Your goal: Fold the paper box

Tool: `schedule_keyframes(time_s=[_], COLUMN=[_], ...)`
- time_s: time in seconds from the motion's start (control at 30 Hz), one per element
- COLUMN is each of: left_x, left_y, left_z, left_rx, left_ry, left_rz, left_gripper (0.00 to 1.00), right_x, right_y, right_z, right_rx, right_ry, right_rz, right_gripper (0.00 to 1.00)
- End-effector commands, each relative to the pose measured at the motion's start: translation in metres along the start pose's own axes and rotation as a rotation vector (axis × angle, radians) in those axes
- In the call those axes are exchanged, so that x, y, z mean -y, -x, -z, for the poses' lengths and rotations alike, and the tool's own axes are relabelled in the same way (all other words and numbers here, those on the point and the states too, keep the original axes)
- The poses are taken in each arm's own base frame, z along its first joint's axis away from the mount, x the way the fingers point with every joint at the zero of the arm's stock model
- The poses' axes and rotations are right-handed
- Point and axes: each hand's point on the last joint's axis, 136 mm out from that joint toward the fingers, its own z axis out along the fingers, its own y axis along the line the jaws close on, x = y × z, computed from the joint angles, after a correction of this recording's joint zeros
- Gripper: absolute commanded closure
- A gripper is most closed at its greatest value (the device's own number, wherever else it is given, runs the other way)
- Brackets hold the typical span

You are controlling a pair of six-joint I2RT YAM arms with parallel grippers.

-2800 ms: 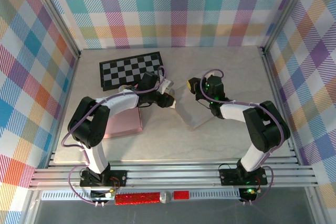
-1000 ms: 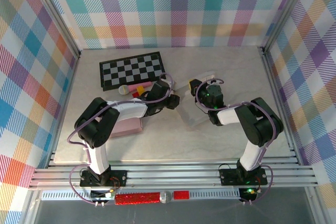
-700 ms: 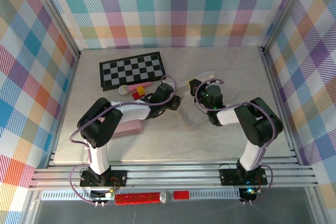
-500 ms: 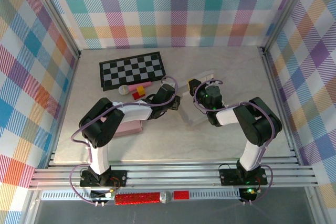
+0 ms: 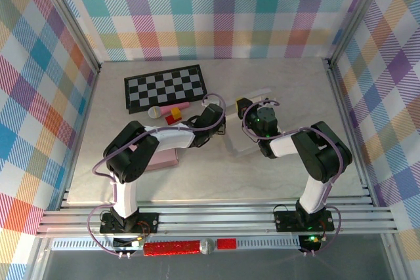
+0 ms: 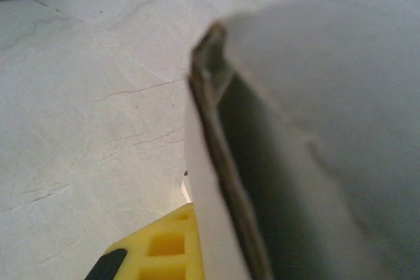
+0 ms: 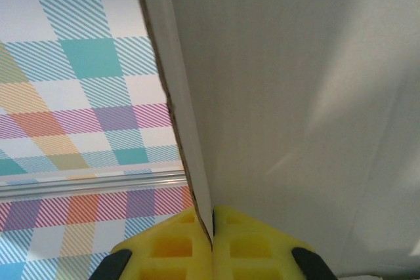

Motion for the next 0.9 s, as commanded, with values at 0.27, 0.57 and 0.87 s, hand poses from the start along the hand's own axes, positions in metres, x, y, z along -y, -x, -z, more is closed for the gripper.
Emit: schedule_keyframes(time_s=[0.27,0.57,0.87], left_x=[-0.003,-0.015,-0.017], left_y=[0.036,0.049,0.049], left_z=[0.022,0.048,0.071], left_rx=[0.086,-0.01,-0.179], left_ry=[0.154,0.126,-0.011], left_rz=[0.005,-0.024,0.03], left_gripper=[1.0,1.0,1.0], right_x=[0.0,-0.059,-0.111], right_y=[-0.02,0.012,0.05], right_z=[0.014,0.06,0.091], right_rx=[-0.055,-0.046,-0.144], right_ry=[-0.115,-0.243,-0.501], right_rz=[-0.014,0.14,0.329], right_gripper=[0.8,0.41,0.37])
